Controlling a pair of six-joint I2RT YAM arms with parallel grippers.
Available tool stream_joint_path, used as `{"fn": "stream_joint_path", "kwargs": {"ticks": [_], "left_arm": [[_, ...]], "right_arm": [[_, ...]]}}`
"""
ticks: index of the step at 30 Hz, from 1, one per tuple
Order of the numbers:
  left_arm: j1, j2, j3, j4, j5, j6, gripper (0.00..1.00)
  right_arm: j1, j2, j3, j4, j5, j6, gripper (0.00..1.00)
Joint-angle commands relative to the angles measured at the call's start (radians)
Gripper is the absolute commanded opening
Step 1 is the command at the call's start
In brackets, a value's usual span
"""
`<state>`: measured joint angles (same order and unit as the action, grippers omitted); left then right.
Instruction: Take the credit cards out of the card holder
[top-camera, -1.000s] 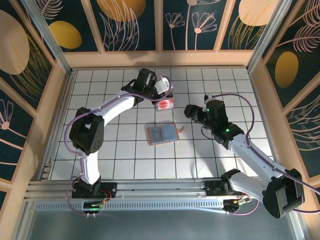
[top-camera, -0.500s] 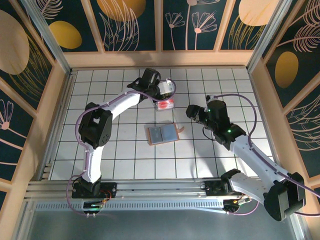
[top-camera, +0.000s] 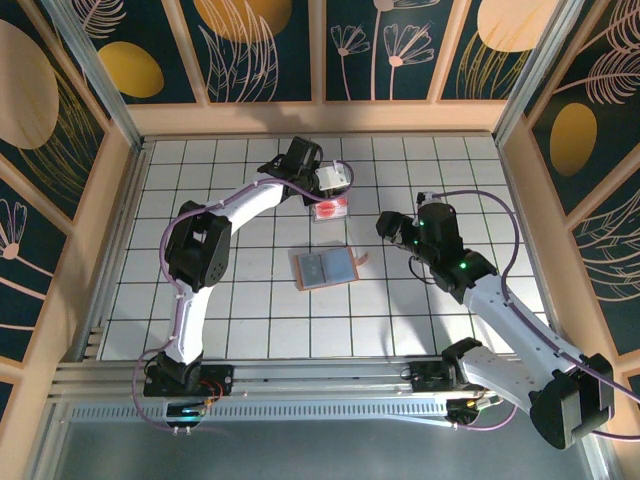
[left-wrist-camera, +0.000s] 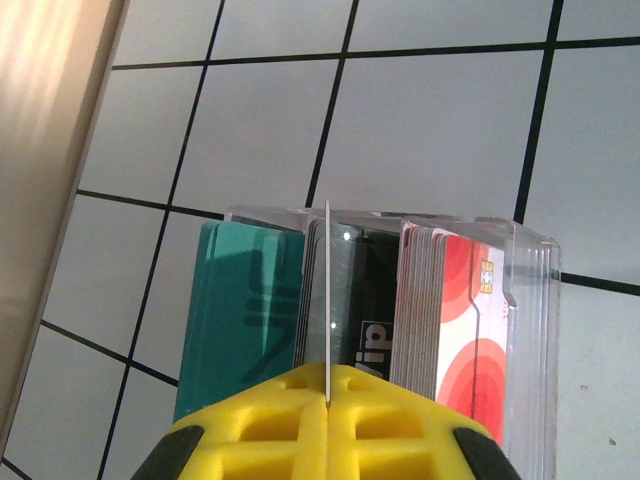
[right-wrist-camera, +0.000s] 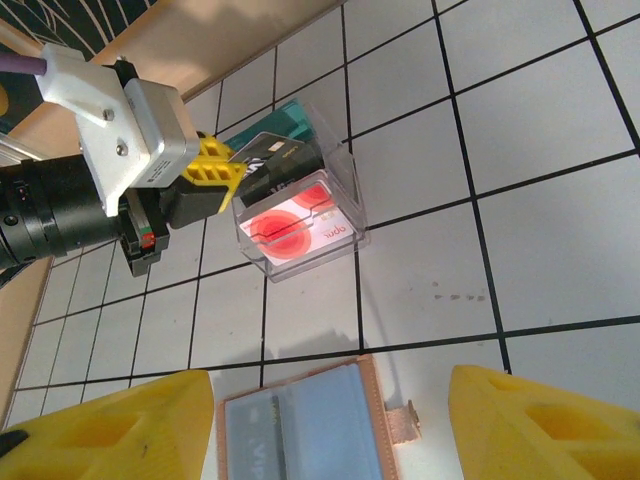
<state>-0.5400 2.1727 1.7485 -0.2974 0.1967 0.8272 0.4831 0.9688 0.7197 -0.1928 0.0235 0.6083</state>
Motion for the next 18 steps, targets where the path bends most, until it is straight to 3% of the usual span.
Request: {"fn": "stream_joint_path", "kwargs": {"ticks": [1,18], "left_arm": [[0.01,0.021,0.027,-0.031,0.004,0.036,0.0],[0.013,0.048,0.055,-0.075,0.028,0.066,0.0]], "right_arm": [[-0.006,-0.022,0.034,-0.025,0.033,0.01,0.64],[-0.009,-0.023,0.03,-0.023,0.03,0.011,0.64]]}}
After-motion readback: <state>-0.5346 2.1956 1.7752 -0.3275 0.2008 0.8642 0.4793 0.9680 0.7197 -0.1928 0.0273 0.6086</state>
